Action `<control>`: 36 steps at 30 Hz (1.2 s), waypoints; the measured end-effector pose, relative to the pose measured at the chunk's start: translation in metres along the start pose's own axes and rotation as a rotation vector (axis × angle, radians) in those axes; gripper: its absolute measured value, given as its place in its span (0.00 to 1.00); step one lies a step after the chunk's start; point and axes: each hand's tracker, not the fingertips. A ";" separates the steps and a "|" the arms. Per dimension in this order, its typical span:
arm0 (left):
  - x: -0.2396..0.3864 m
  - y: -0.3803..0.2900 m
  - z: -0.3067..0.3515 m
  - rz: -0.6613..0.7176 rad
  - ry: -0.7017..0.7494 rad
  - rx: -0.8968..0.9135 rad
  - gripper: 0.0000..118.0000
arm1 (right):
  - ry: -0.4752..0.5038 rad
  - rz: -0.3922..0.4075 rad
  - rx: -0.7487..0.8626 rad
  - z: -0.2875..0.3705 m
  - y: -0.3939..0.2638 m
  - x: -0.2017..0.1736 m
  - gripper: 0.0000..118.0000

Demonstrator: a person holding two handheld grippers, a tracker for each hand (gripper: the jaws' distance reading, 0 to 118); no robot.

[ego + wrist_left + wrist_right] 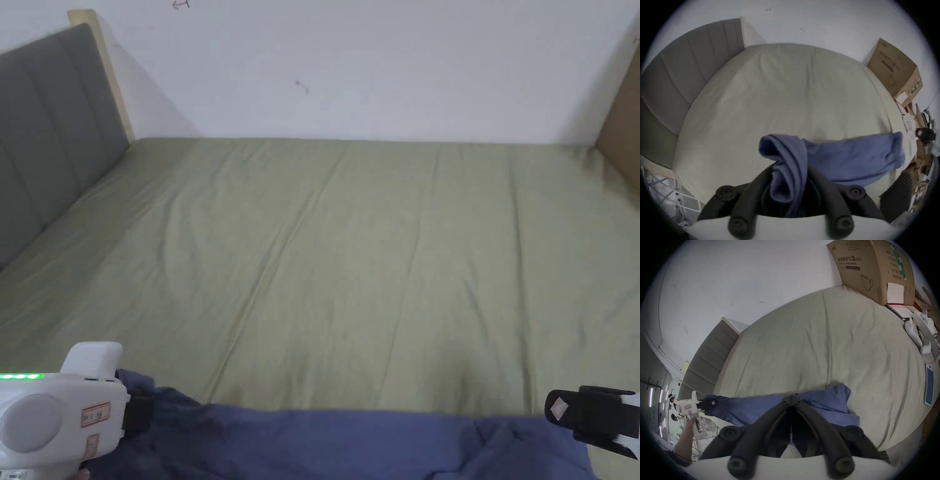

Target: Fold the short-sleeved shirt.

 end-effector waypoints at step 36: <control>0.239 -0.030 -0.121 -0.266 -0.441 -0.296 0.01 | -0.096 0.047 0.055 0.040 -0.009 0.047 0.00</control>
